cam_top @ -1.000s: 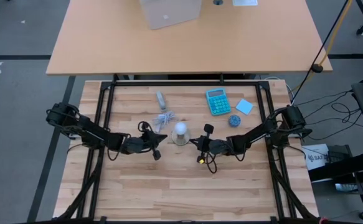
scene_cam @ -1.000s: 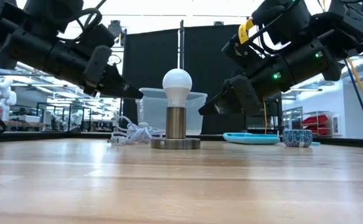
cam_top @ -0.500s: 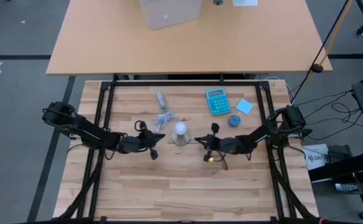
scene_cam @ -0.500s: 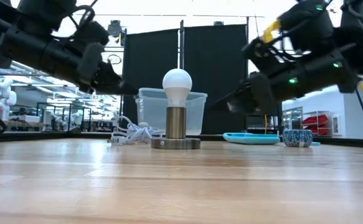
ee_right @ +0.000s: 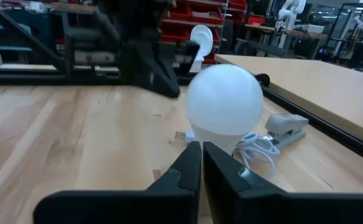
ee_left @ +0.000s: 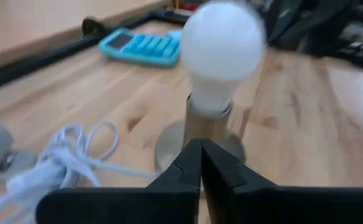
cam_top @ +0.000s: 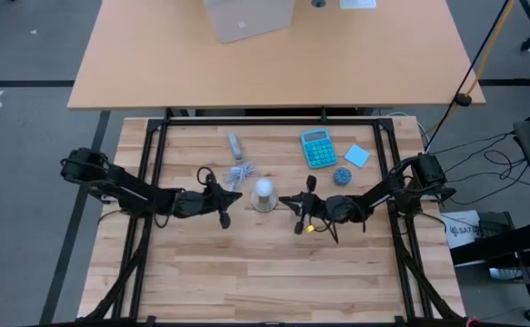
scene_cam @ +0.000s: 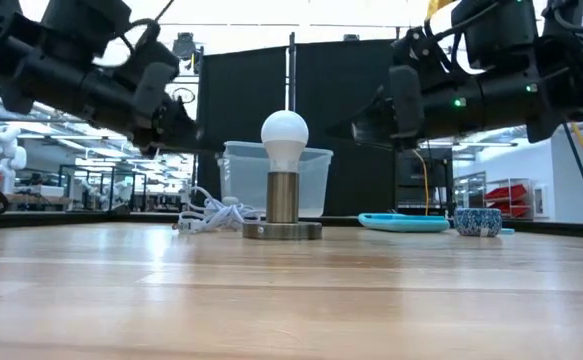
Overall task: Screw lightbulb
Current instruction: Remove the white lightbulb from the desk lamp
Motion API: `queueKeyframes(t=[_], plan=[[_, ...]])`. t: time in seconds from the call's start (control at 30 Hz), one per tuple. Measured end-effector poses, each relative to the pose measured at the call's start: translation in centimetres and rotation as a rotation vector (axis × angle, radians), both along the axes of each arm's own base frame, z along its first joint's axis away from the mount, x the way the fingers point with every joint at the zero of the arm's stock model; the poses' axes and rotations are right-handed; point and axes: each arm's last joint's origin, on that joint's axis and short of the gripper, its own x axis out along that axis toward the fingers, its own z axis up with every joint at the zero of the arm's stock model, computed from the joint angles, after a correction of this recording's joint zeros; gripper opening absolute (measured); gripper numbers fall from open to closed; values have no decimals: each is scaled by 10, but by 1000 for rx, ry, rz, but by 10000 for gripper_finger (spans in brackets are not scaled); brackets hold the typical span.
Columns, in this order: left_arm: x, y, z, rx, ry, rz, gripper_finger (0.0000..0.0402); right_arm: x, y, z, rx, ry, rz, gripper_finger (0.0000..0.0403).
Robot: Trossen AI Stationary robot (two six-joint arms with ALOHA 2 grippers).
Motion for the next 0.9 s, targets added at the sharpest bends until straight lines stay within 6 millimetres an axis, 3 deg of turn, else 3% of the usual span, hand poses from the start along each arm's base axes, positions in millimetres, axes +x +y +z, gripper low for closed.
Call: queueKeyframes(t=[0.27, 0.57, 0.73, 0.9], plan=[[12, -1, -23, -48, -35, 19, 111, 0, -2, 1, 3, -16, -40, 74], [42, 2, -47, -35, 13, 61, 227, 1, -5, 3, 7, -33, -50, 162], [57, 5, -54, -35, 22, 76, 259, 1, -5, 3, 7, -31, -50, 194], [75, 3, -60, -30, 22, 64, 265, 1, -5, 3, 2, -30, -50, 203]])
